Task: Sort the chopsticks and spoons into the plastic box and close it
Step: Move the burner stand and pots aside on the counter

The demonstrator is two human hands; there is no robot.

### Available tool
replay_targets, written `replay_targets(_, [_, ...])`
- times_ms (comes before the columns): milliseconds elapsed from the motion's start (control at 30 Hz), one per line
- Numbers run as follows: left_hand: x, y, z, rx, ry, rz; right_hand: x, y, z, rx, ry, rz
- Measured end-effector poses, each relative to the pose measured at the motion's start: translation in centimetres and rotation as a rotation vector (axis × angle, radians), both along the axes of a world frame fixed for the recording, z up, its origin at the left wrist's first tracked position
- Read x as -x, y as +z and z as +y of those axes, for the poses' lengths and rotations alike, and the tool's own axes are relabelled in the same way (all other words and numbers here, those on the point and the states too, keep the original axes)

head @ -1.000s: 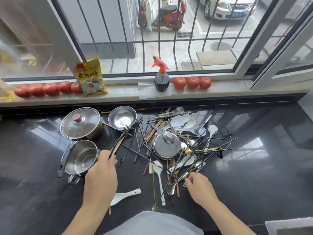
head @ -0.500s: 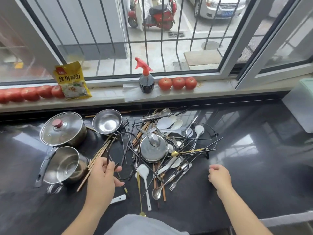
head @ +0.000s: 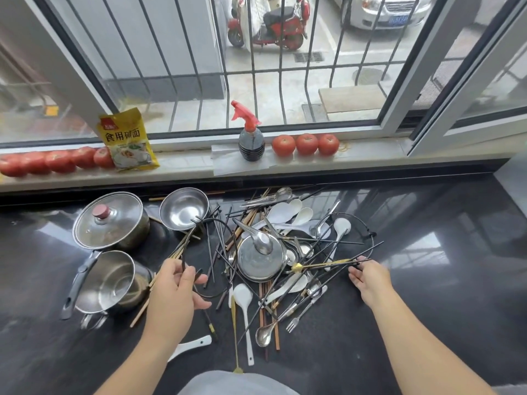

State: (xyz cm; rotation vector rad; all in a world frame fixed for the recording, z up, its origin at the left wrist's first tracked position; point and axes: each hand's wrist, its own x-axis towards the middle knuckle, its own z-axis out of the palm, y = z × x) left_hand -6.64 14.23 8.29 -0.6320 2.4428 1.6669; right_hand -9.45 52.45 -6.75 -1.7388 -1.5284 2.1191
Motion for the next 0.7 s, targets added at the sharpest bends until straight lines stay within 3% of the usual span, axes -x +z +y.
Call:
replay_targets(267, [0.1, -0.5, -0.1, 0.005, 0.000, -0.029, 0.6, -0.3, 1.3, -0.093, -0.081, 0.064])
replay_targets(467, [0.0, -0.4, -0.3, 0.001, -0.012, -0.017, 1.1, 1.5, 5.3, -0.471, -0.078, 0.112])
replay_targets(700, [-0.4, -0.5, -0.5, 0.009, -0.022, -0.007, 1.9, 5.2, 7.1, -0.823, -0.004, 0.024])
